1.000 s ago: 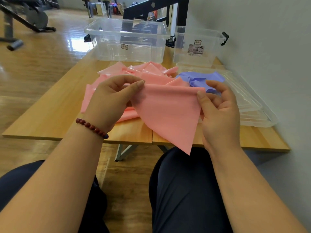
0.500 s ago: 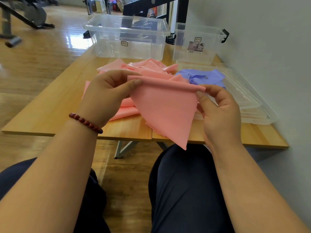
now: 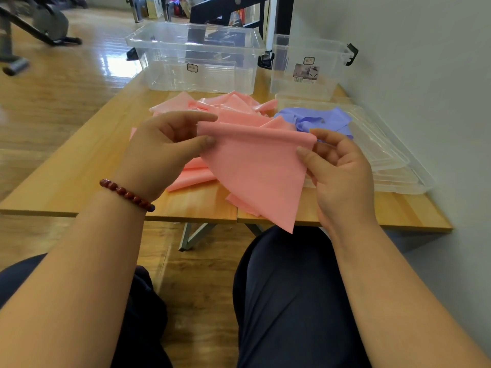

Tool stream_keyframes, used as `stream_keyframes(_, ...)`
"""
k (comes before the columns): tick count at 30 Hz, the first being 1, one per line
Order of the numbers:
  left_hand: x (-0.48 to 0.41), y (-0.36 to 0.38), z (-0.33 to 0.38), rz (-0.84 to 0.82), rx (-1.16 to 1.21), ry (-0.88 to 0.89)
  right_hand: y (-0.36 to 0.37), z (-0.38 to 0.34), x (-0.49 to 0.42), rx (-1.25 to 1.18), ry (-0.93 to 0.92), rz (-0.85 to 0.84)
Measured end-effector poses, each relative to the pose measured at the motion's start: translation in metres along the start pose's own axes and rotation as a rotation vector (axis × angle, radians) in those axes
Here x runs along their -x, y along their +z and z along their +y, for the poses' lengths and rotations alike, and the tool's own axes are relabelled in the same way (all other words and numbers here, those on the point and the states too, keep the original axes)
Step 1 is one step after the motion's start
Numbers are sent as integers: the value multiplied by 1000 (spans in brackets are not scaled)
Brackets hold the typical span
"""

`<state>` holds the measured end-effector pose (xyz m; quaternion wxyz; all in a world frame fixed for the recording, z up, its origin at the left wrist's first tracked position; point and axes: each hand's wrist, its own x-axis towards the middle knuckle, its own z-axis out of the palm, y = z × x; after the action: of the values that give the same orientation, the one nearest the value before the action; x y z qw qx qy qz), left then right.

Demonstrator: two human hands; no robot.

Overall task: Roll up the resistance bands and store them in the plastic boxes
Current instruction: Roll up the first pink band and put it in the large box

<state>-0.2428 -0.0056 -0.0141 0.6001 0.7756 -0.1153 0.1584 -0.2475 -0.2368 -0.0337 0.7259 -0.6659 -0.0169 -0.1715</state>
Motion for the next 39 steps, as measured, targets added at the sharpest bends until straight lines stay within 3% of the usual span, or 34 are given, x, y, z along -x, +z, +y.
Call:
stream_keyframes(13, -3, 4, -3, -24, 84, -14, -1, -1, -4, -14, -7, 54)
stream_keyframes(33, -1, 7, 1, 27, -31, 6, -6, 3, 2, 68, -70, 80)
stream_keyframes(39, -1, 6, 0, -18, 181, -112, -8, 3, 3, 99, -44, 47)
